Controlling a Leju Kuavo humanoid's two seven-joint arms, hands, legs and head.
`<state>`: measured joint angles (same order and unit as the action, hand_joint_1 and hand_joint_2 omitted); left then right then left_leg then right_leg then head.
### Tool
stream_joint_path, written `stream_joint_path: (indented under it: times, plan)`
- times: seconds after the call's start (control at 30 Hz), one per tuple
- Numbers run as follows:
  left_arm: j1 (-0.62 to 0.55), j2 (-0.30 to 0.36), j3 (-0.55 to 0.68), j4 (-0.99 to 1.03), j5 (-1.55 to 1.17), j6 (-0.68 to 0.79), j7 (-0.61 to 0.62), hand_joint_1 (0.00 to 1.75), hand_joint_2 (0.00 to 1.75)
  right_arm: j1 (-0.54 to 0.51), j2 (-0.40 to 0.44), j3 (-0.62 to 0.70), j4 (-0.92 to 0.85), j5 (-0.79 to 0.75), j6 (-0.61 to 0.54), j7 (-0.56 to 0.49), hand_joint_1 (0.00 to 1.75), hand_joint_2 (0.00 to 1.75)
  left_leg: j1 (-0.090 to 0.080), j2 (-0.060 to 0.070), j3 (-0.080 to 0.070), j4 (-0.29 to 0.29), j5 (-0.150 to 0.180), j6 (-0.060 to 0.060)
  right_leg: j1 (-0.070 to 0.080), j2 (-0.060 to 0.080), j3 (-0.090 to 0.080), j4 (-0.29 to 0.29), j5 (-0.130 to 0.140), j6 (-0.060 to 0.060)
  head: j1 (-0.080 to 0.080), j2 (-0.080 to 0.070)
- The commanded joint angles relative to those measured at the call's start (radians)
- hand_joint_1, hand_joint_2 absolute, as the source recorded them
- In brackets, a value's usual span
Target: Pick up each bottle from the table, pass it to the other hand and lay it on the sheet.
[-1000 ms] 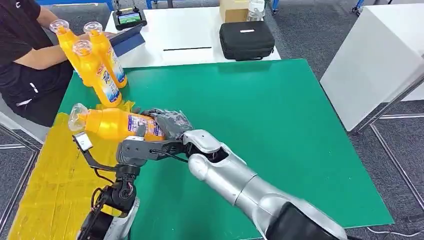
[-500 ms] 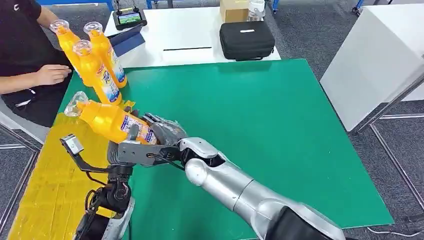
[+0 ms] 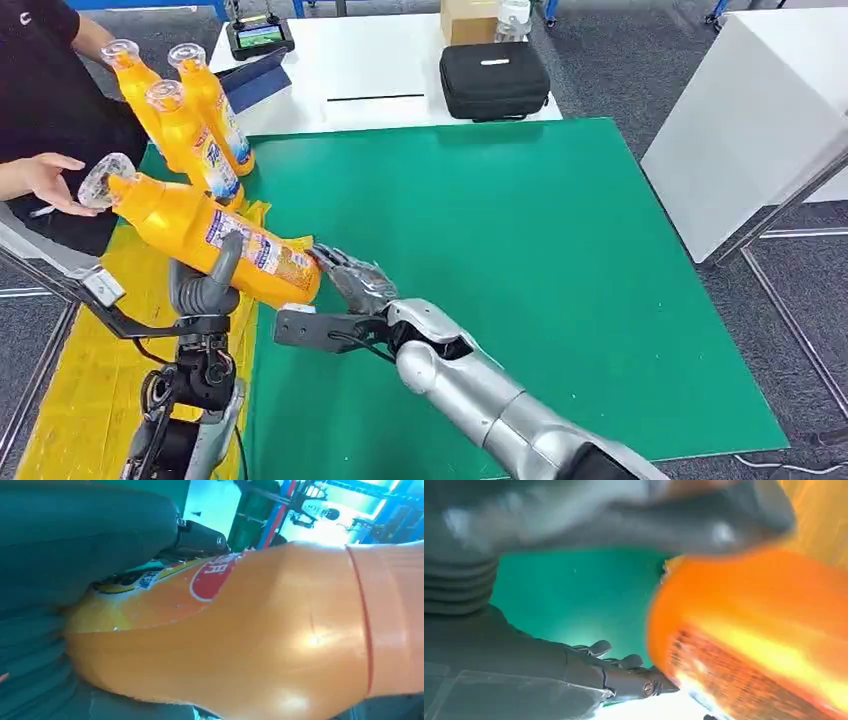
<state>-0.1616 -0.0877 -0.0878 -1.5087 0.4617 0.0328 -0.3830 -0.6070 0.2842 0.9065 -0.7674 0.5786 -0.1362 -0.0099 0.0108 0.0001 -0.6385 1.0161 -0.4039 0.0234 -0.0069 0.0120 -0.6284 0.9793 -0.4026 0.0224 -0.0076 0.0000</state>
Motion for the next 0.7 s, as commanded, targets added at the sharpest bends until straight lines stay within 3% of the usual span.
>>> stream_joint_path:
  times: [0.03,0.17,0.2,0.27,0.43,0.57,0.7]
  plan:
    - [-0.032,0.029,0.081,0.014,-0.073,0.051,-0.039,1.75,1.75,0.107,-0.086,-0.089,-0.103,0.030,0.013,-0.022,0.00,0.00,0.001,-0.003,0.004,-0.001,-0.001,0.000,0.001,-0.004,0.005,-0.001,-0.002,0.000,0.000,0.000]
    - [-0.029,0.029,0.083,0.013,-0.073,0.051,-0.038,1.75,1.75,0.109,-0.088,-0.090,-0.104,0.031,0.013,-0.023,0.00,0.00,0.000,-0.002,0.002,0.000,-0.001,0.000,0.000,-0.003,0.003,0.000,-0.001,0.000,0.000,0.000]
    - [-0.026,0.034,0.079,0.010,-0.138,0.102,-0.064,1.75,1.75,0.117,-0.092,-0.100,-0.115,0.034,0.011,-0.028,0.00,0.00,0.000,-0.004,0.008,0.000,-0.003,-0.001,0.001,-0.005,0.009,0.000,-0.004,-0.001,0.000,0.000]
    - [-0.030,0.050,0.075,0.021,-0.296,0.224,-0.119,1.75,1.75,0.133,-0.104,-0.115,-0.136,0.042,0.000,-0.038,0.00,0.00,0.000,-0.004,0.004,0.000,-0.002,0.000,0.000,-0.004,0.006,0.000,-0.002,0.000,0.000,0.000]
    - [-0.033,0.056,0.084,0.026,-0.293,0.223,-0.117,1.75,1.75,0.136,-0.110,-0.117,-0.139,0.043,0.000,-0.039,0.00,0.00,0.000,-0.003,0.002,-0.001,-0.001,-0.001,0.000,-0.003,0.004,-0.001,-0.001,0.000,0.000,0.000]
    - [-0.056,0.100,0.082,0.101,-0.669,0.512,-0.151,1.75,1.75,0.163,-0.132,-0.146,-0.196,0.047,-0.017,-0.048,0.00,0.00,0.000,-0.005,0.003,-0.001,-0.001,-0.001,0.000,-0.004,0.005,-0.001,-0.002,0.000,0.000,0.000]
    - [-0.076,0.126,0.106,0.178,-0.769,0.567,-0.156,1.75,1.75,0.172,-0.158,-0.183,-0.244,0.031,-0.027,-0.053,0.00,0.00,0.000,-0.005,0.007,-0.001,-0.002,-0.001,0.000,-0.005,0.008,-0.001,-0.003,-0.001,0.000,0.000]
